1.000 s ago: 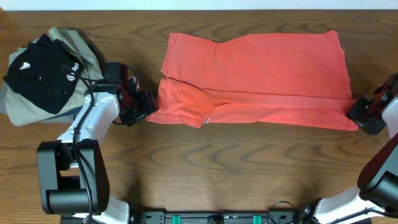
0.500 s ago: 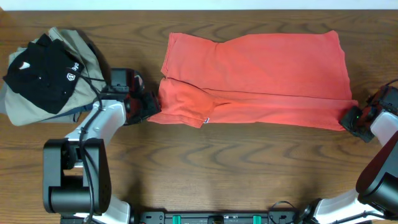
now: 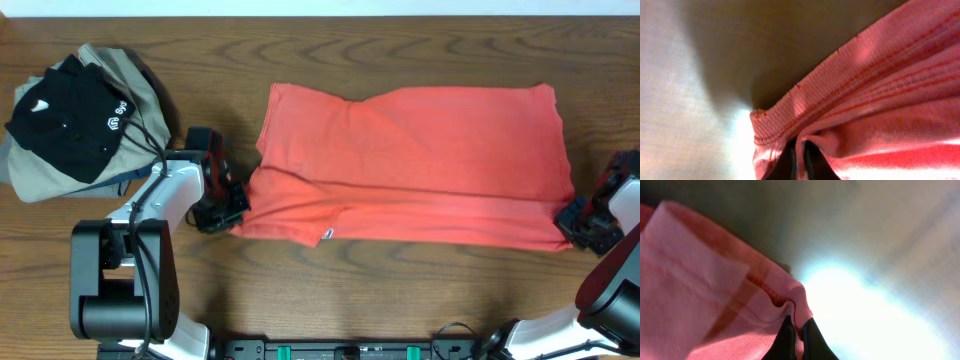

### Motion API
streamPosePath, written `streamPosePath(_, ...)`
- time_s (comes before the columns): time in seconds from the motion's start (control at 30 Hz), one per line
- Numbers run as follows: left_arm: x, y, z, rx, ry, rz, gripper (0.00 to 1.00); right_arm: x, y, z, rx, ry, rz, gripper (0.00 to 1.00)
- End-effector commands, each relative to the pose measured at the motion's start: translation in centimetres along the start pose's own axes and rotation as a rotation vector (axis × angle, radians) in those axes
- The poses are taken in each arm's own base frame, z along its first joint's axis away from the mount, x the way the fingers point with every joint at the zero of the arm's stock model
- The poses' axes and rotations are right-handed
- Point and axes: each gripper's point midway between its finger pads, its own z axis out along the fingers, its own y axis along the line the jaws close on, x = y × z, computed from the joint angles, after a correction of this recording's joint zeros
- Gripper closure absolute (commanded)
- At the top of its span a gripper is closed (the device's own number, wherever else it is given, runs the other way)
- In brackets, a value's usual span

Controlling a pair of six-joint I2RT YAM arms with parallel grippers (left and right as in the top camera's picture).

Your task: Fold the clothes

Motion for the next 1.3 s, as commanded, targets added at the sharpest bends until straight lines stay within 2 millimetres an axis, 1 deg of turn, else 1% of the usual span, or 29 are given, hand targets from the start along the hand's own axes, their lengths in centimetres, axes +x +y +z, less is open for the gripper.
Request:
streamPosePath(0.0, 0.6, 2.8, -0.4, -0.097, 0.012, -0.021, 0.94, -0.9, -2.1, -0.7, 0.098, -0.005, 0.042, 0.99)
streamPosePath(0.07, 0.4, 2.9, -1.2, -0.087, -0.008, -0.032, 0.94, -0.4, -2.3, -1.1, 0.106, 0.023, 0.034, 0.99)
streamPosePath(0.13, 0.1, 2.6, -2.1, -0.07, -0.043, -0.029, 0.93, -0.4, -2.1, -1.4, 0.092, 0.036, 0.033, 0.98)
streamPosePath(0.2, -0.2, 2.0, -3.0, -0.041, -0.072, -0.02, 0.83, -0.7, -1.6, -2.2, 0.062, 0.044, 0.034, 0.89)
streamPosePath(0.23, -0.2, 1.3, -3.6, -0.006, -0.082, -0.004, 0.76, -1.1, -1.3, -2.9, 0.043, 0.042, 0.036, 0.85)
streamPosePath(0.3, 0.1, -0.2, -4.8, 0.077, -0.095, 0.055, 0.74, -2.0, -1.1, -4.3, 0.024, 0.03, 0.04, 0.77)
streamPosePath(0.33, 0.3, -1.0, -5.6, 0.123, -0.11, 0.075, 0.71, -2.5, -1.1, -5.1, 0.018, 0.026, 0.042, 0.76)
streamPosePath(0.43, 0.5, -2.2, -7.4, 0.191, -0.162, 0.097, 0.66, -3.5, -1.1, -7.0, 0.011, 0.012, 0.024, 0.74)
streamPosePath(0.5, 0.5, -2.6, -8.7, 0.214, -0.207, 0.111, 0.62, -3.9, -0.7, -7.6, -0.014, 0.005, 0.022, 0.6)
streamPosePath(0.53, 0.4, -2.7, -9.2, 0.221, -0.228, 0.116, 0.59, -3.9, -0.4, -7.5, -0.035, 0.01, 0.018, 0.6)
streamPosePath(0.57, 0.3, -2.9, -9.7, 0.23, -0.253, 0.123, 0.55, -3.8, 0.0, -7.4, -0.055, 0.016, 0.015, 0.62)
streamPosePath(0.63, 0.1, -3.1, -10.2, 0.238, -0.277, 0.131, 0.5, -3.2, 0.4, -7.0, -0.077, 0.036, 0.013, 0.64)
streamPosePath(0.67, 0.0, -3.1, -10.2, 0.239, -0.282, 0.131, 0.5, -2.8, 0.6, -6.7, -0.085, 0.048, 0.011, 0.64)
streamPosePath(0.73, 0.1, -3.1, -10.2, 0.237, -0.276, 0.13, 0.49, -2.1, 0.8, -5.7, -0.09, 0.064, 0.01, 0.62)
streamPosePath(0.87, 0.4, -2.9, -10.0, 0.233, -0.262, 0.126, 0.49, -0.6, 0.9, -2.9, -0.087, 0.073, 0.009, 0.6)
streamPosePath(0.93, 0.5, -2.9, -10.0, 0.232, -0.259, 0.125, 0.49, 0.0, 1.3, -1.7, -0.102, 0.071, 0.014, 0.61)
streamPosePath(1.0, 0.6, -2.8, -9.9, 0.231, -0.256, 0.125, 0.49, 0.5, 1.8, -1.0, -0.131, 0.077, 0.015, 0.63)
streamPosePath(1.13, 0.6, -2.8, -9.9, 0.23, -0.254, 0.124, 0.49, 0.4, 2.3, -0.1, -0.155, 0.05, 0.035, 0.65)
streamPosePath(1.27, 0.7, -2.8, -9.9, 0.229, -0.251, 0.123, 0.49, 0.0, 2.5, 0.0, -0.162, 0.027, 0.038, 0.67)
